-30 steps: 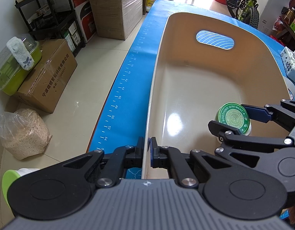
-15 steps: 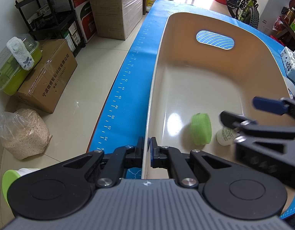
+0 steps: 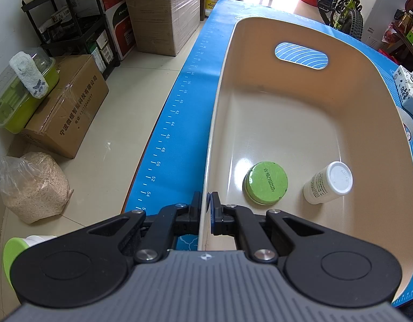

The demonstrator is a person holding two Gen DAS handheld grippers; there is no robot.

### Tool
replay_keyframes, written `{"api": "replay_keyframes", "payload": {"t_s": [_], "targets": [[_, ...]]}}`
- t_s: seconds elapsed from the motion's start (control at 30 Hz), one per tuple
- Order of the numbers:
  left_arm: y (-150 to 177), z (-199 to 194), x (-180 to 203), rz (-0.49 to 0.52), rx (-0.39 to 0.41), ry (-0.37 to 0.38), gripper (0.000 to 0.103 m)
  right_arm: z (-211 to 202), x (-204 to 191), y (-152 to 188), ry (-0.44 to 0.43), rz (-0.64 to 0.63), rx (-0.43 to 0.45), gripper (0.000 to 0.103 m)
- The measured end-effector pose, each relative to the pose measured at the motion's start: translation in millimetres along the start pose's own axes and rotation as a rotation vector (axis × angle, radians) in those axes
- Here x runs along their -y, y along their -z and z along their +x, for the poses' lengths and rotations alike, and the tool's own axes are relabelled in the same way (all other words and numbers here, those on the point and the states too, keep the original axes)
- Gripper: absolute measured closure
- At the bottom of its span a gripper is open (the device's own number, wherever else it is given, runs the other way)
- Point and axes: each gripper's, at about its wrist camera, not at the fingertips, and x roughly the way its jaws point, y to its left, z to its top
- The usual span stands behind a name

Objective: Organize rigid objects
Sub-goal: 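Move the right gripper to the white tape roll and grasp it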

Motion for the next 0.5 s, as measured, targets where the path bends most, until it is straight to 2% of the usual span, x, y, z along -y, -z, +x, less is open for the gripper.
{"api": "replay_keyframes", "payload": {"t_s": [0.17,0.27,0.5], "targets": [[0.1,-0.3,-0.6,0.000,0.000,-0.001,0.096,-3.2,45.7,1.2,0.094,0.042,0.015,0.032],[0.1,-0.2,-0.7,0.000,0.000,0.000,0.095,3.2,68.3,5.7,0.121,0.050,0.009,0.032],[-0.1,-0.3,-0.8,0.001,-0.001,-0.002,0.095,36.5,92.1,16.9,0.153,-0.065,-0.031,0.032]]}}
